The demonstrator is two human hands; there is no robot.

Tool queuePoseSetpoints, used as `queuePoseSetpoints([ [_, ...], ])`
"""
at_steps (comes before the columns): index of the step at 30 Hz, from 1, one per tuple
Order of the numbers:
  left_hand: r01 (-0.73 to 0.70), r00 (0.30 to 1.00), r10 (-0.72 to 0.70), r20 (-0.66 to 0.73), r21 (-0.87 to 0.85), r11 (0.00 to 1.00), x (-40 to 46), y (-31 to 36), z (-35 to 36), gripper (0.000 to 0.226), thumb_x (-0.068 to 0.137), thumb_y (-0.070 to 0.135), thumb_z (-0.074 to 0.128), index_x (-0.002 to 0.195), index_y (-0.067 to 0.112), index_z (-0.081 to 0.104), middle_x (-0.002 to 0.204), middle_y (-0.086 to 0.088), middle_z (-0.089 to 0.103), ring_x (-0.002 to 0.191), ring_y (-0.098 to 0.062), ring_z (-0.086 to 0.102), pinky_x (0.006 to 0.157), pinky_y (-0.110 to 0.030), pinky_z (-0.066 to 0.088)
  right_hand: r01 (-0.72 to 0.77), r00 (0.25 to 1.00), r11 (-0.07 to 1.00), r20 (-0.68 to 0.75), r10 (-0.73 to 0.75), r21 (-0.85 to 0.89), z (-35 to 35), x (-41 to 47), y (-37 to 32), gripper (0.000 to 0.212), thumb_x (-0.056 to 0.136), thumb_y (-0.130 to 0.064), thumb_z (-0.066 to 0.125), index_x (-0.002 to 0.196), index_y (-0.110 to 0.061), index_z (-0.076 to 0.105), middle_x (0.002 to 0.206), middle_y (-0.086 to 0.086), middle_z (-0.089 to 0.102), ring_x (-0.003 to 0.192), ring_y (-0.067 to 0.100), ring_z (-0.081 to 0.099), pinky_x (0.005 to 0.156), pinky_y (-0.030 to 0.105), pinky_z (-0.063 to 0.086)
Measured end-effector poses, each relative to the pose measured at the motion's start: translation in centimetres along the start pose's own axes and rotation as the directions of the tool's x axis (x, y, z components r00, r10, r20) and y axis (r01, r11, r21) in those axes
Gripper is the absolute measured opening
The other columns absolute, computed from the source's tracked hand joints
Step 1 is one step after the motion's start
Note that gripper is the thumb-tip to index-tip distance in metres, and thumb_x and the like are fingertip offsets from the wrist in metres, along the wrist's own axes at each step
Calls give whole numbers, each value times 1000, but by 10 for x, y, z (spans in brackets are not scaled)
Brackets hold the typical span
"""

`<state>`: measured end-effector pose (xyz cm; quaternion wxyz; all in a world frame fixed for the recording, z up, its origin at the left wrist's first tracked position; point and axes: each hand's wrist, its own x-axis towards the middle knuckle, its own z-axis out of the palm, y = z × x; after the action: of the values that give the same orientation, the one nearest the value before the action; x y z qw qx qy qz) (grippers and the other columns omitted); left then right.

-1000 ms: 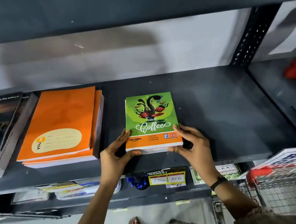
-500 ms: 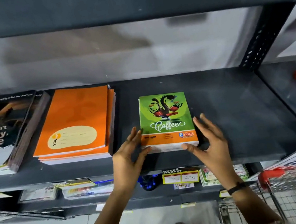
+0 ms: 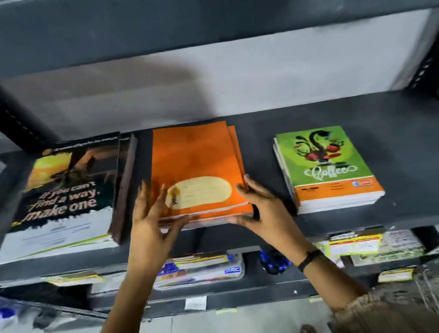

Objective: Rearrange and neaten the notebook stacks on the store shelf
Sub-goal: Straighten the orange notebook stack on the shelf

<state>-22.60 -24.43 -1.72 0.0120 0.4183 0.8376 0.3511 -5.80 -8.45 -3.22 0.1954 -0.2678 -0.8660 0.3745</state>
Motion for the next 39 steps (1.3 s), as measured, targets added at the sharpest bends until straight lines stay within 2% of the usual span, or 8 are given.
queuePoseSetpoints([
  [3,-5,995,16,98,-114,993,4,-20,-5,67,72,9,75,133,8,47,154,-19,23,137,-23,27,110,-35,36,-28,989,999,-147,32,28,11,-5,-2,57,76,-17,75,129,-6,57,147,8,44,133,14,44,104,-5,20],
  [7,-55,997,64,36,-202,978,5,-27,-1,55,69,1,75,121,2,58,150,-19,29,127,-21,37,97,0,30,-26,951,992,-303,61,120,22,-16,-4,46,75,-4,75,120,-2,63,132,2,56,120,12,54,95,-5,36],
  [11,-83,995,97,32,-301,950,5,-31,0,47,69,-2,74,115,-1,63,147,-10,30,127,-18,39,101,-19,41,-46,908,982,-403,118,183,26,-25,-5,37,78,-1,72,114,-1,67,123,5,64,112,21,64,95,23,53],
  [18,-101,992,120,37,-338,936,5,-33,-4,48,70,-1,74,116,1,62,147,-12,34,131,-19,38,102,-7,37,-81,905,980,-397,149,184,27,-27,-14,38,77,-4,74,114,-3,67,121,0,61,112,23,64,92,8,48],
  [23,-219,976,218,-17,-133,967,2,-54,-38,50,77,12,72,124,9,57,140,-15,48,135,-29,39,110,-37,34,40,853,994,-514,-86,-99,48,-16,-53,37,79,-19,73,114,-7,67,131,8,60,128,18,50,106,29,43],
  [26,-189,963,183,-195,-9,982,-2,-85,-72,37,81,8,66,118,5,61,132,-18,56,130,-33,43,110,-33,32,170,905,985,-389,-172,-40,81,6,-95,31,85,-20,66,114,-11,68,126,6,64,118,8,55,105,12,36],
  [33,455,820,-353,-450,137,880,-9,-172,-122,57,83,40,46,125,2,50,134,-30,48,125,-47,40,101,-54,36,137,964,983,244,-104,-122,166,54,-157,64,87,-34,62,142,-11,39,154,17,31,140,26,36,113,33,33],
  [39,413,855,-396,-336,-21,910,3,-200,-125,45,89,28,57,106,-13,51,95,-37,59,94,-49,54,80,-50,44,83,979,978,197,-44,-191,189,50,-160,62,86,-30,63,140,-9,41,150,17,39,128,29,51,106,39,44],
])
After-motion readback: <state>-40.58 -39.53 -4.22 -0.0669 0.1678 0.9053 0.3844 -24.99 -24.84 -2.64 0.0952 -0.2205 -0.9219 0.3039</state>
